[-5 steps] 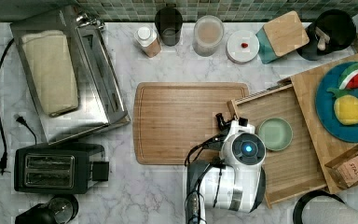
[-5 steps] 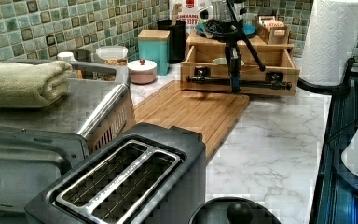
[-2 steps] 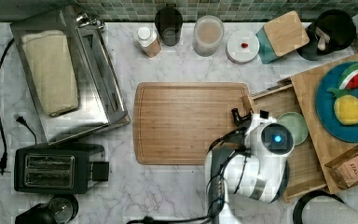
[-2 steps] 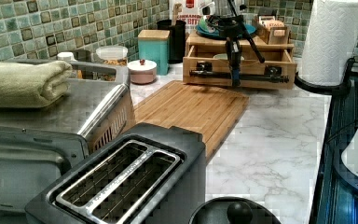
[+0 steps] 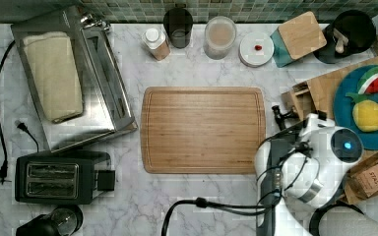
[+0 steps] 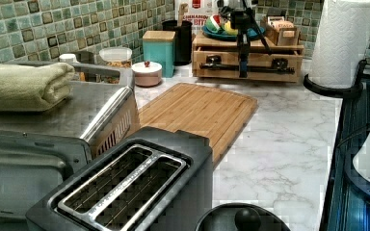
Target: Close the drawer.
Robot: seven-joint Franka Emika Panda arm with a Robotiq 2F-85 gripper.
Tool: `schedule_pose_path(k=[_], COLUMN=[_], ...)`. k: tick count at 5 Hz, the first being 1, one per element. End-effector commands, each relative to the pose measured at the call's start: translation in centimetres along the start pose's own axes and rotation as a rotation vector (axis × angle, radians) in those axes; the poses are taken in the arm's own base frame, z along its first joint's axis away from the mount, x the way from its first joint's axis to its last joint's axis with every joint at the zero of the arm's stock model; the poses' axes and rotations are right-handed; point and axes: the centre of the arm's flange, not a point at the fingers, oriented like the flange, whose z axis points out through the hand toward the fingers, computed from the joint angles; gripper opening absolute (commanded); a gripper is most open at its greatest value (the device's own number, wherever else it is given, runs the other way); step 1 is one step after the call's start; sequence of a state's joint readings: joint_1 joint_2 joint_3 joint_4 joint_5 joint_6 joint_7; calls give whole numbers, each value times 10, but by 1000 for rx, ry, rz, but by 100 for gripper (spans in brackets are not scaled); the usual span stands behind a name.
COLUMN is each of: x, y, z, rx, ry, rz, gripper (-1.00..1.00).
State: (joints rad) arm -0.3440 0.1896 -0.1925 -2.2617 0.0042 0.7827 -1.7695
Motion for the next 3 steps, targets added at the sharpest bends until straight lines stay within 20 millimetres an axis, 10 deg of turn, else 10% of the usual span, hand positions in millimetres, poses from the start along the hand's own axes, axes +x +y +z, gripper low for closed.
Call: schedule_pose_path(k=[1, 3], x=[-9, -15], y=[91, 88], z=[-60, -65], rx=[-285, -384], ry=[150, 192], rz=[-18, 0], gripper=[-100, -100])
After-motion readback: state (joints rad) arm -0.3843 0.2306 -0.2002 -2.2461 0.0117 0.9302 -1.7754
